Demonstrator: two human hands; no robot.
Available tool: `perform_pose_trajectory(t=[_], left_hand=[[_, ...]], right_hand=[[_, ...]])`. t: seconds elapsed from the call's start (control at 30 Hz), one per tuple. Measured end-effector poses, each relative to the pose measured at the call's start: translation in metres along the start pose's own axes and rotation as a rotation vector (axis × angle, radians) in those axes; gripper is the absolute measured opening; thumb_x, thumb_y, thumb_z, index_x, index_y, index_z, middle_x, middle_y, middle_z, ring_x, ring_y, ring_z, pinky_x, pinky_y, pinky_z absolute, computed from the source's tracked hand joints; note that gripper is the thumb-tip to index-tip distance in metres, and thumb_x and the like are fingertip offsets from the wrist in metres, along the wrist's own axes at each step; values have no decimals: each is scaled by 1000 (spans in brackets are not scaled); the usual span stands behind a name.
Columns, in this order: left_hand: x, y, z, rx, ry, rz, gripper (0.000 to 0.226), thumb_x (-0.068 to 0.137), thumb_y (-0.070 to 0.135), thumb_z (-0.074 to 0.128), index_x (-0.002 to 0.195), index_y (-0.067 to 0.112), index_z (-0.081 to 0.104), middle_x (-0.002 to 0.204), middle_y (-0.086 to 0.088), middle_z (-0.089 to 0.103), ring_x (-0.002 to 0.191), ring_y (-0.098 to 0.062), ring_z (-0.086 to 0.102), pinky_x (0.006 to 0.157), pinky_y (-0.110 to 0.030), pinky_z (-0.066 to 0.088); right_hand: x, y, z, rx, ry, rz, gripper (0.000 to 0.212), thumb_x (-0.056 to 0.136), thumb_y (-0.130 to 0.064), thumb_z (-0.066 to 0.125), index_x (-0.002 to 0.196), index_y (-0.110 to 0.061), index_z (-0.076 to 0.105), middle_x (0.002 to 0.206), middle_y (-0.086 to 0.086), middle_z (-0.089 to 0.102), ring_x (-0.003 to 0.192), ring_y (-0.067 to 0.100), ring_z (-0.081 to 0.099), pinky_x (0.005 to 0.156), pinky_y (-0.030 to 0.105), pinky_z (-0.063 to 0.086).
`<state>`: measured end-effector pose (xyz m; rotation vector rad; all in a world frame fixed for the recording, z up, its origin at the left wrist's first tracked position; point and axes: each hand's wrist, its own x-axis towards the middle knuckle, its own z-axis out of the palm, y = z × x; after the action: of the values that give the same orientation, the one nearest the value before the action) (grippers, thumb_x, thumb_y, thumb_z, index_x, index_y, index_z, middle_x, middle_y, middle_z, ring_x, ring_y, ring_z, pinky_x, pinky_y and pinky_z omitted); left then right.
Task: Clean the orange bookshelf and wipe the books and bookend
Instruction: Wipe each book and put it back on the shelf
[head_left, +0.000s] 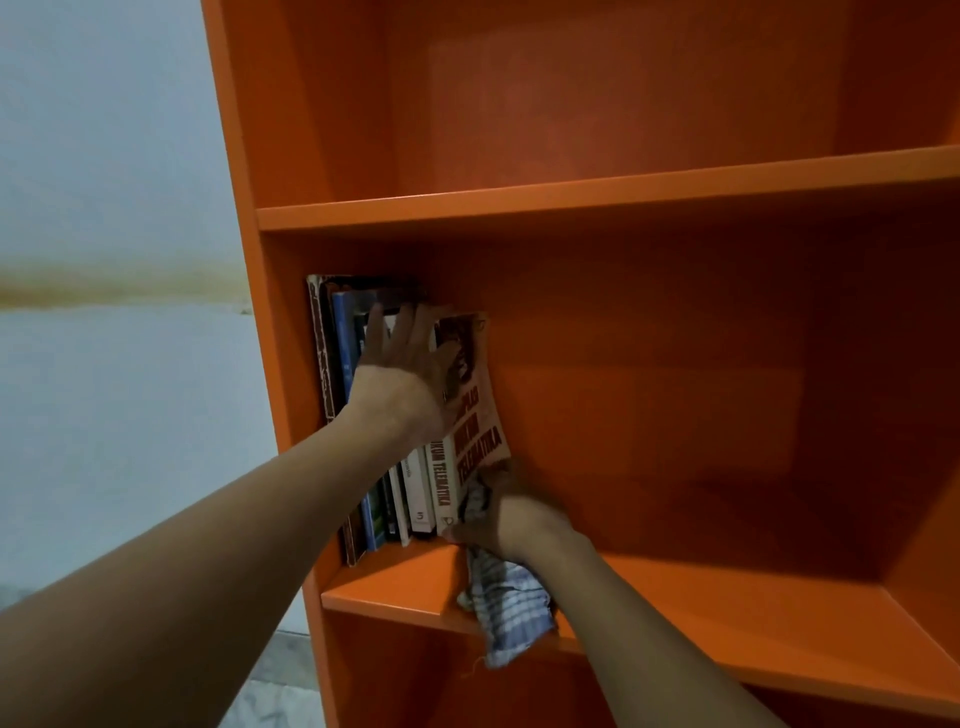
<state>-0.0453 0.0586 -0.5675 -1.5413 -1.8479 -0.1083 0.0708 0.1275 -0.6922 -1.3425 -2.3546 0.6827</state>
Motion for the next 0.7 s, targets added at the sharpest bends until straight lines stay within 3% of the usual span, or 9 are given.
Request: perform_pose_trajectory(t=[0.1, 0.17, 0.2, 0.27, 0.33, 0.43, 0.53, 0.6, 0.7], left_hand=[[-2, 1, 0, 20, 30, -13, 82, 88, 61, 51, 153, 25, 16, 161, -15, 4, 151, -33, 0, 121, -56, 0], [-2, 3, -2, 13, 17, -28, 82, 88, 60, 52, 153, 24, 17, 160, -15, 7, 151, -33, 2, 121, -57, 1], [-1, 4, -4, 13, 0, -32, 82, 88, 59, 53, 154, 24, 18, 160, -15, 9, 150, -33, 4, 121, -58, 2], [0, 7, -8, 3, -36, -40, 80, 89, 58, 54, 154, 25, 21, 159, -14, 11, 150, -34, 6, 120, -59, 2], [2, 9, -10, -18, -57, -51, 78, 88, 57, 56, 153, 26, 24, 158, -13, 12, 149, -33, 6, 120, -60, 1], [5, 10, -11, -17, -69, -63, 75, 87, 55, 59, 150, 27, 30, 157, -12, 16, 148, -33, 9, 119, -61, 4], [5, 11, -12, -10, -83, -69, 74, 87, 55, 59, 150, 28, 31, 157, -12, 14, 148, -33, 8, 120, -61, 4], [4, 12, -12, 0, -96, -77, 75, 87, 54, 59, 151, 29, 28, 159, -13, 9, 149, -34, 4, 120, -60, 3], [2, 15, -12, 12, -140, -93, 77, 87, 52, 58, 152, 30, 24, 161, -14, -3, 151, -34, -7, 119, -61, -1]], right_hand=[[3, -11, -2, 21, -56, 28, 84, 86, -33, 73, 151, -10, 25, 148, 12, 37, 132, 28, 41, 109, 36, 34], [4, -15, -5, 102, -170, 66, 64, 88, -26, 70, 140, -11, 35, 127, 8, 49, 104, 18, 53, 91, 27, 43], [6, -17, -6, 113, -181, 61, 66, 88, -26, 71, 141, -11, 34, 126, 5, 51, 99, 15, 52, 86, 23, 43], [3, -18, -11, 65, -171, 56, 86, 86, -35, 72, 153, -13, 21, 146, 6, 42, 122, 20, 48, 99, 23, 40], [-5, -17, -18, 61, -197, 30, 82, 91, -36, 67, 155, -11, 21, 155, 8, 35, 138, 24, 38, 108, 25, 36], [-14, -8, -24, 113, -183, 32, 60, 97, -26, 61, 147, -4, 36, 151, 10, 43, 137, 24, 40, 94, 17, 38], [-24, 1, -23, 126, -75, -21, 54, 94, -28, 65, 141, -9, 45, 139, 7, 55, 124, 21, 52, 86, 14, 37], [-28, 3, -21, 115, -1, -32, 49, 90, -36, 66, 133, -16, 54, 127, 4, 63, 114, 21, 59, 91, 24, 47], [-36, 6, -25, 135, 97, -32, 23, 91, -38, 60, 106, -22, 64, 92, -2, 67, 78, 20, 62, 63, 27, 50]])
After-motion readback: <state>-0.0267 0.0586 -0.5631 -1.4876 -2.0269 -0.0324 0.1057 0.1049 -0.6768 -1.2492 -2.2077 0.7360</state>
